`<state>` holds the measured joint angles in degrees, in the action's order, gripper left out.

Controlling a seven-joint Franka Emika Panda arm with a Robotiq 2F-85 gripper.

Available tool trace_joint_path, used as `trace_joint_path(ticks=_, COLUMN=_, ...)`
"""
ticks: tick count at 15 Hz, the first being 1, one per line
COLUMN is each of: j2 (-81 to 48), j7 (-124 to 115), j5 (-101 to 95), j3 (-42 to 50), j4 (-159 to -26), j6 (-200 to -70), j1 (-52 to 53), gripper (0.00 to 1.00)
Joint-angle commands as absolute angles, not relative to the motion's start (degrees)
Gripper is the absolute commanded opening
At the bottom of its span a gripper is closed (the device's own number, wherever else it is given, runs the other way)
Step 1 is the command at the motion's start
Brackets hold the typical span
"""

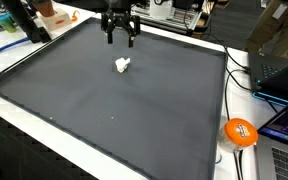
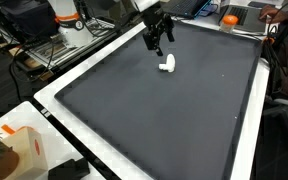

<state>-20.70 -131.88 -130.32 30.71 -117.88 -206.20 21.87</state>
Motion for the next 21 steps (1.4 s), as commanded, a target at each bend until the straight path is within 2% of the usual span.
trace_joint_path(ticks=1, j2=-24.68, j7=-145.94, j5=-139.63, j3=39.71, j4=-110.04, j6=-211.81, j1=32.36, gripper=1.00)
trace_joint_path(ticks=2, j2=-24.11, j7=-145.13, j5=-139.00, j3=38.78, j4=-108.45, j6=-214.67, j1=31.92, gripper=1.00)
trace_joint_path(ticks=3, j2=-22.51, j7=-141.80, j5=-136.80, j3=37.16, j4=-112.31, j6=-210.78, j1=29.73, gripper=1.00)
trace_joint_path(ticks=6, j2=-23.03, j7=-143.39, j5=-137.22, j3=37.71, j4=-109.06, j6=-213.22, j1=31.46, gripper=1.00)
trace_joint_path(ticks=12, j2=-33.09, j7=-159.99, j5=-141.65, j3=44.75, j4=-99.33, j6=-222.39, j1=38.08, gripper=1.00)
trace_joint_path(ticks=13, j2=-33.42, j7=-163.48, j5=-144.32, j3=41.98, j4=-97.21, j6=-222.79, j1=36.18, gripper=1.00)
trace_joint_path(ticks=14, j2=-37.07, j7=-156.49, j5=-136.03, j3=50.43, j4=-97.24, j6=-225.21, j1=41.19, gripper=1.00)
trace_joint_path(ticks=16, j2=-38.75, j7=-161.55, j5=-139.12, j3=48.73, j4=-92.61, j6=-226.56, j1=40.31, gripper=1.00)
trace_joint_path(ticks=17, j2=-42.15, j7=-155.79, j5=-132.46, j3=55.08, j4=-92.95, j6=-228.73, j1=43.05, gripper=1.00)
trace_joint_path(ticks=18, j2=-44.04, j7=-155.67, j5=-131.17, j3=56.27, j4=-91.36, j6=-230.43, j1=43.17, gripper=1.00)
trace_joint_path(ticks=19, j2=-44.27, j7=-161.45, j5=-135.58, j3=53.51, j4=-88.20, j6=-231.20, j1=41.71, gripper=1.00)
trace_joint_path(ticks=20, j2=-48.17, j7=-155.76, j5=-128.74, j3=60.07, j4=-88.87, j6=-234.29, j1=44.30, gripper=1.00)
trace_joint_path(ticks=21, j2=-50.10, j7=-155.62, j5=-127.26, j3=61.55, j4=-87.44, j6=-236.30, j1=44.59, gripper=1.00)
